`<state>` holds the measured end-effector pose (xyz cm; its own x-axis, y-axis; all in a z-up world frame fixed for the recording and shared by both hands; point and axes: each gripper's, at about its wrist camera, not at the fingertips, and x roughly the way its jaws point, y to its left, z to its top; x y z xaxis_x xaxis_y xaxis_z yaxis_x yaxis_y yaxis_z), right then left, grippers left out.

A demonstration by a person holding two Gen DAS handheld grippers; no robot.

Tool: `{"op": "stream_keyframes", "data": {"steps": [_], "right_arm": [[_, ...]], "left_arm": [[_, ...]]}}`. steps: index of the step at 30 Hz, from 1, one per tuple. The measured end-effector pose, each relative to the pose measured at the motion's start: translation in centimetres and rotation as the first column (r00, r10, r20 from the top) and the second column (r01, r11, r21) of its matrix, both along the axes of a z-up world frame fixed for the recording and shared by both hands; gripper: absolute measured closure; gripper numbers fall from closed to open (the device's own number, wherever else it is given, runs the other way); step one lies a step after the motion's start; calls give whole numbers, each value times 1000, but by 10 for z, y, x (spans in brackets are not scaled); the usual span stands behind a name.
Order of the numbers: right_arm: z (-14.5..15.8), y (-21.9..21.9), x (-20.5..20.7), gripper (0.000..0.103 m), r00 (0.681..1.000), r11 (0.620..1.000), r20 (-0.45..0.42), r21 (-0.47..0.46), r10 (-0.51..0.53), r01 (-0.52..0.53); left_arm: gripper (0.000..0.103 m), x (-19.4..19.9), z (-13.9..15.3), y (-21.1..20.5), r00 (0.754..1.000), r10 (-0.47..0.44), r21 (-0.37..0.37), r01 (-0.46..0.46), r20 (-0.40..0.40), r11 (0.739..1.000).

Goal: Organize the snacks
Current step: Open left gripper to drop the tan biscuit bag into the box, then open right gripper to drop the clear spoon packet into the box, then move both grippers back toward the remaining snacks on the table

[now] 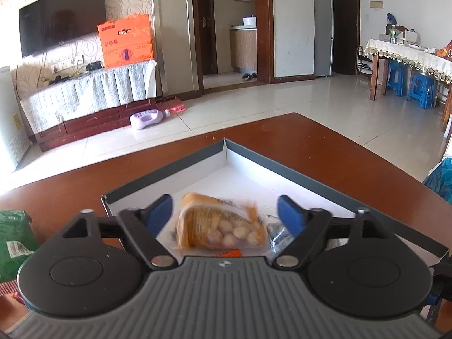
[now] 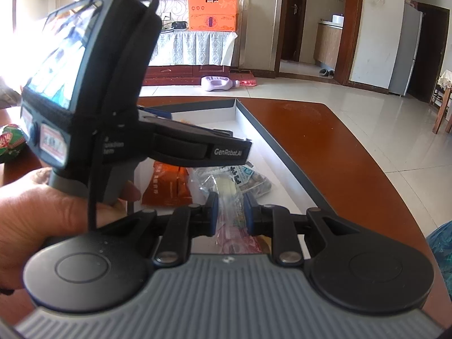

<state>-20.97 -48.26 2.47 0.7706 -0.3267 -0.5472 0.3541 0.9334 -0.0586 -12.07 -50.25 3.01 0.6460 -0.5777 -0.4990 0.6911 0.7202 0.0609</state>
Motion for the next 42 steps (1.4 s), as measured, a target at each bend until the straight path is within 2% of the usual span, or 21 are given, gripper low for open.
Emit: {"op": "stream_keyframes", "data": {"steps": [10, 15, 17, 23, 30, 34, 42], "right_arm": [[-4, 3, 0, 78, 1000, 1000, 13, -10, -7, 7], [-6, 5, -5, 66, 1000, 999, 23, -32, -19, 20], [-5, 7, -8, 58, 999, 999, 36, -42, -27, 28], [-3, 16, -14, 46, 998, 998, 62, -52, -33, 36], [3, 25, -21, 45, 995, 997, 92, -64, -34, 40], [7, 34, -28, 45, 993, 994, 118, -103, -19, 31], [15, 60, -24, 45, 982, 988, 154, -126, 105, -86]], "left_arm": [[11, -10, 8, 8, 1000, -26, -6, 26, 10, 1000], [11, -16, 14, 18, 1000, -28, -18, 28, 13, 999], [11, -18, 17, 24, 999, -32, -28, 33, 10, 999], [7, -28, 27, 39, 999, -49, -43, 49, 17, 998], [4, -46, 37, 57, 997, -69, -56, 71, 35, 996], [4, -56, 44, 68, 997, -60, -56, 62, 43, 996], [4, -68, 55, 112, 997, -34, -43, 37, 69, 998]]}}
